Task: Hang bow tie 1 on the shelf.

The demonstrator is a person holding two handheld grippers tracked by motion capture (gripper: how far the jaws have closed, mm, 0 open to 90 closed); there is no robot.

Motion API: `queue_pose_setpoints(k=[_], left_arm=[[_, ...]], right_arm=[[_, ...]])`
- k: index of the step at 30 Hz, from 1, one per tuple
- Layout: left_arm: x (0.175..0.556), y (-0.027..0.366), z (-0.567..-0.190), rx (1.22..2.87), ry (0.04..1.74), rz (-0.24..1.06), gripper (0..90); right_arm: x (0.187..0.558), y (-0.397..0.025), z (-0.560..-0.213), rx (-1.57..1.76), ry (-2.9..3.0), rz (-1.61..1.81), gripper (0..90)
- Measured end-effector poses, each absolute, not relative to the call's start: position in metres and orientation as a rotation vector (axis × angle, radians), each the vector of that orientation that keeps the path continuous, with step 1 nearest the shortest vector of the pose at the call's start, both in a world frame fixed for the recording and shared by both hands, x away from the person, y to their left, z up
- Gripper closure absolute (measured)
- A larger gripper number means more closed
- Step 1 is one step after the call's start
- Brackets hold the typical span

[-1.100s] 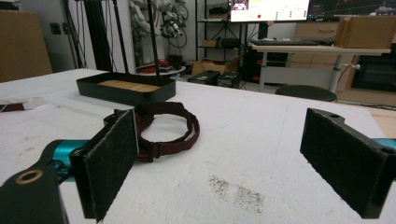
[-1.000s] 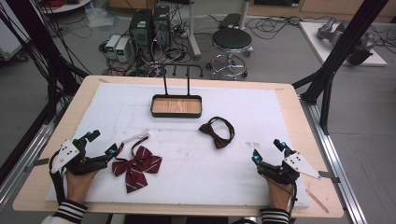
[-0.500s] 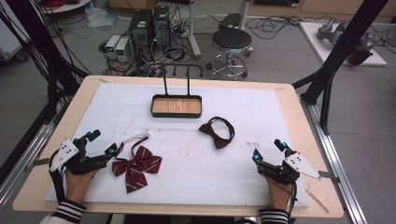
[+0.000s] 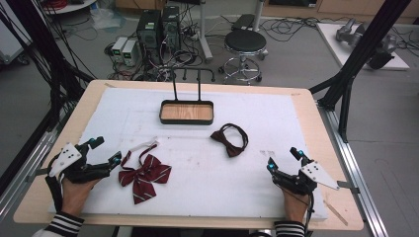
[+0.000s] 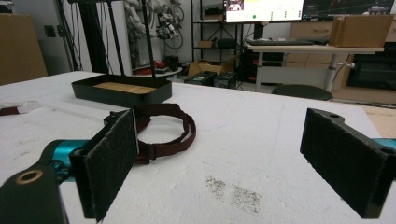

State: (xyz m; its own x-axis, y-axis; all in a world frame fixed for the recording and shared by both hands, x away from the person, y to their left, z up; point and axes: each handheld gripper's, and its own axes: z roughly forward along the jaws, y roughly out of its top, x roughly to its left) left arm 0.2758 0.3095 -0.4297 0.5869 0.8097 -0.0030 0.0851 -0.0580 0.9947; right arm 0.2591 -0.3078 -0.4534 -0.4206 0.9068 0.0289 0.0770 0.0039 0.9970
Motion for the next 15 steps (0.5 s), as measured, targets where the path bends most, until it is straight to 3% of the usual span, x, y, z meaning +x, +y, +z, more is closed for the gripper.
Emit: queue_pose_setpoints(k=[15], left_arm=[[0.272, 0.283, -0.381, 1.81, 0.71, 0.592, 16.0]], right_arm=[[0.259, -0.307, -0.453, 1.025, 1.581, 1.486, 10.5]])
